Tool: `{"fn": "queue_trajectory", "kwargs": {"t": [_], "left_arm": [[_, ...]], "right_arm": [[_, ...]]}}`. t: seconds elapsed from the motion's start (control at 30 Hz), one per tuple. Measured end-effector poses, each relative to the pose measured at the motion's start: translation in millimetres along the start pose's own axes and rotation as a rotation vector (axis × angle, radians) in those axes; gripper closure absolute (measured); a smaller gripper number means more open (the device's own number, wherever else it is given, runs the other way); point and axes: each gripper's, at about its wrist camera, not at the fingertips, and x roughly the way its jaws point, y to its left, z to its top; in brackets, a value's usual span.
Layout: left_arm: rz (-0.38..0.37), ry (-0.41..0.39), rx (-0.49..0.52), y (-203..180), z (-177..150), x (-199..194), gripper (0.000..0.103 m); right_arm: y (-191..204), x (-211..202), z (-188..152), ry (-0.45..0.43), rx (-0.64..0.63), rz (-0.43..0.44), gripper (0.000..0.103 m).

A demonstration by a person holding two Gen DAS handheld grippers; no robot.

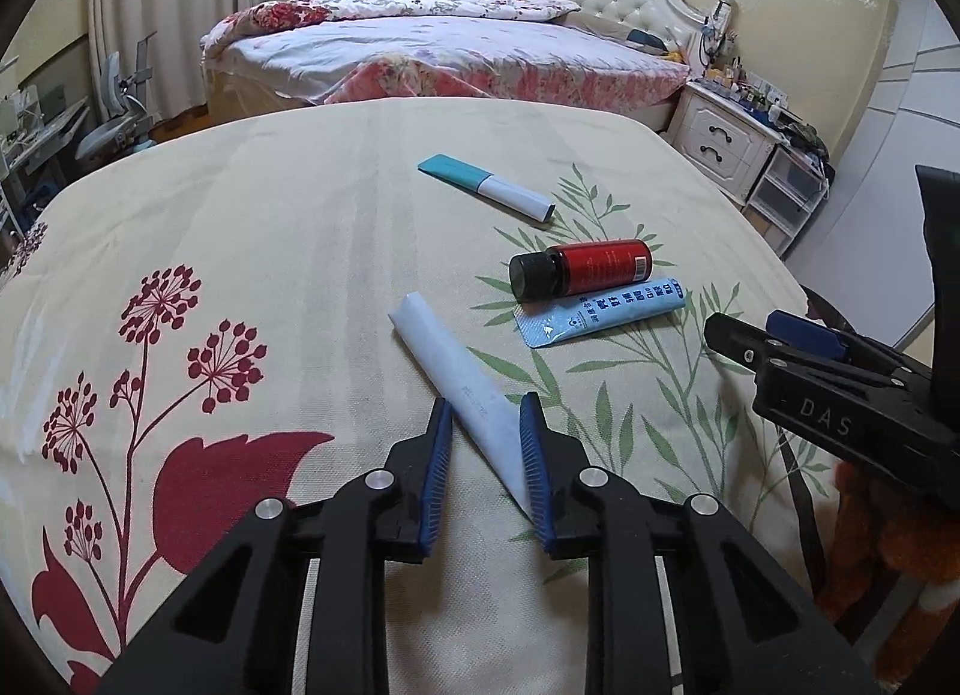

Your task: Collect trash

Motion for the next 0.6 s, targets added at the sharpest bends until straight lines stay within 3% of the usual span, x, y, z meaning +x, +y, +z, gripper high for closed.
{"fn": "queue_trajectory", "kwargs": {"t": [0.07, 0.13, 0.37, 0.47, 0.6], "left_arm": [[-0.006, 0.005, -0.026, 4.4, 0.8, -1.3, 0.069], [-0.004, -0.004, -0.047, 6.7, 1.6, -2.8, 0.052], [0.059, 0.006, -0.094, 6.5, 11.7, 8.0, 0.043], [0.102, 0.008, -0.062, 1.9, 13.8, 11.8, 0.043], [0.106, 0.003, -0.029, 2.2, 8.8, 8.5, 0.043]], "right_arm": [[-0.8, 0.2, 0.5, -0.001, 0.004, 0.004, 0.04], [-0.6, 0.5, 0.9, -0.002, 0.006, 0.005, 0.04], [-2.6, 0.1, -0.6, -0.004, 0.015, 0.017, 0.039], [-2.4, 0.0, -0.7, -0.005, 0.016, 0.018, 0.039], [-2.3, 0.0, -0.6, -0.005, 0.019, 0.021, 0.039]]}}
